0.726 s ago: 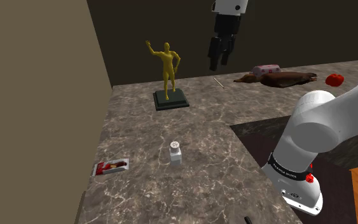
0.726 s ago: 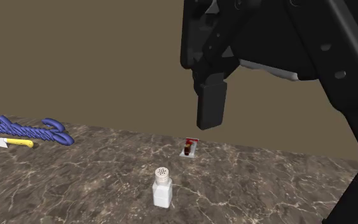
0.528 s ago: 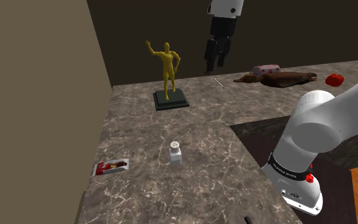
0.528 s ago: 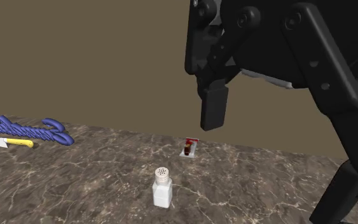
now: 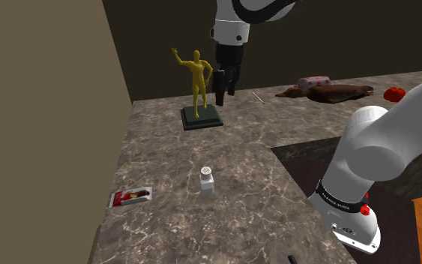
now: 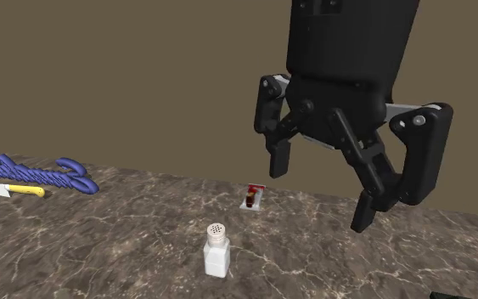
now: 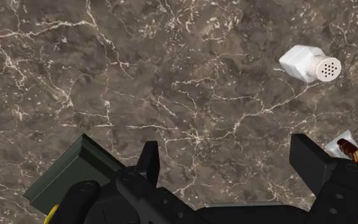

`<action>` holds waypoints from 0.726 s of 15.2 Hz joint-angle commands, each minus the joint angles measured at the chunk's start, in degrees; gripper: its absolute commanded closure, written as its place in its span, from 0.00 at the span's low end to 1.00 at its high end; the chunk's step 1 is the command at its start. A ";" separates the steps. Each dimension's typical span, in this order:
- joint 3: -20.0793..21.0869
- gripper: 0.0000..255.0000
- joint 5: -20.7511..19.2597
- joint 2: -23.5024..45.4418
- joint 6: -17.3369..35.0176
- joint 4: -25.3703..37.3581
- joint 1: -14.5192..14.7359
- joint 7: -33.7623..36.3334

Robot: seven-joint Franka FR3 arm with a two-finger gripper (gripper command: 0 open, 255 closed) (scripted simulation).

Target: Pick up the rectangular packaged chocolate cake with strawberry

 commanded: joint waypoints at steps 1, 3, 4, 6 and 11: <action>1.44 0.00 0.08 4.32 2.49 1.87 0.93 -0.19; 2.83 0.00 0.00 7.82 4.75 3.07 1.81 -0.34; 3.53 0.00 -0.10 9.59 5.83 3.75 2.23 -0.38; 4.92 0.00 -0.47 13.17 7.86 5.24 3.03 -0.40; 8.26 0.00 -2.37 22.34 12.22 9.76 4.99 0.01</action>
